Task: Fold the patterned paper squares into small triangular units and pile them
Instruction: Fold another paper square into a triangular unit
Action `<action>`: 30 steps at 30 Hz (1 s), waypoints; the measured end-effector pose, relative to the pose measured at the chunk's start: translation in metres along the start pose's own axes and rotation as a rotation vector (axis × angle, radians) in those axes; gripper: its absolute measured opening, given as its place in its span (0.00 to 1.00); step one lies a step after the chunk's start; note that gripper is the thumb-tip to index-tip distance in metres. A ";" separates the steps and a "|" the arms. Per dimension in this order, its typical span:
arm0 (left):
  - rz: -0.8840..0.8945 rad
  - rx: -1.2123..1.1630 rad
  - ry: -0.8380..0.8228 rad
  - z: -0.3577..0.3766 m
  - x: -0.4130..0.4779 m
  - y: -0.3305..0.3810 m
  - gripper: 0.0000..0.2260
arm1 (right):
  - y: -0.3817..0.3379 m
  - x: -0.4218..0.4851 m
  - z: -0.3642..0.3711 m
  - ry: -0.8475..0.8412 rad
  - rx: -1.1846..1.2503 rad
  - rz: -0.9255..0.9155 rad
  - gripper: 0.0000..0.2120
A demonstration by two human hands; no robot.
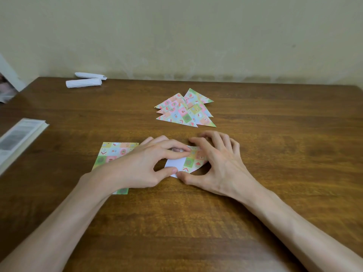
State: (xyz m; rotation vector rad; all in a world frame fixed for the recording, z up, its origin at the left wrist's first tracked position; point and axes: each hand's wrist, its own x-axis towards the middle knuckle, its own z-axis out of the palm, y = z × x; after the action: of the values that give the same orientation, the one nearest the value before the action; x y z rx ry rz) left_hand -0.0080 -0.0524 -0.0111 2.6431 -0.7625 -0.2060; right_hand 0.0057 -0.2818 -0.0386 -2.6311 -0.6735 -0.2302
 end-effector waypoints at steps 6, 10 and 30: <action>0.014 -0.015 0.054 0.002 -0.001 0.000 0.18 | 0.006 0.003 -0.005 -0.015 0.083 0.006 0.44; -0.003 -0.014 0.088 0.004 0.001 0.003 0.18 | 0.019 0.004 -0.013 -0.042 0.101 0.010 0.40; 0.038 0.051 0.235 0.019 0.009 0.012 0.18 | 0.035 0.004 -0.018 -0.058 0.124 -0.016 0.33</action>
State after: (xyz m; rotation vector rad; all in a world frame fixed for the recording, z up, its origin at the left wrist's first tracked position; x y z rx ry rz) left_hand -0.0105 -0.0722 -0.0240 2.6359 -0.7470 0.1340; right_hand 0.0251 -0.3155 -0.0340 -2.5233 -0.7048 -0.1139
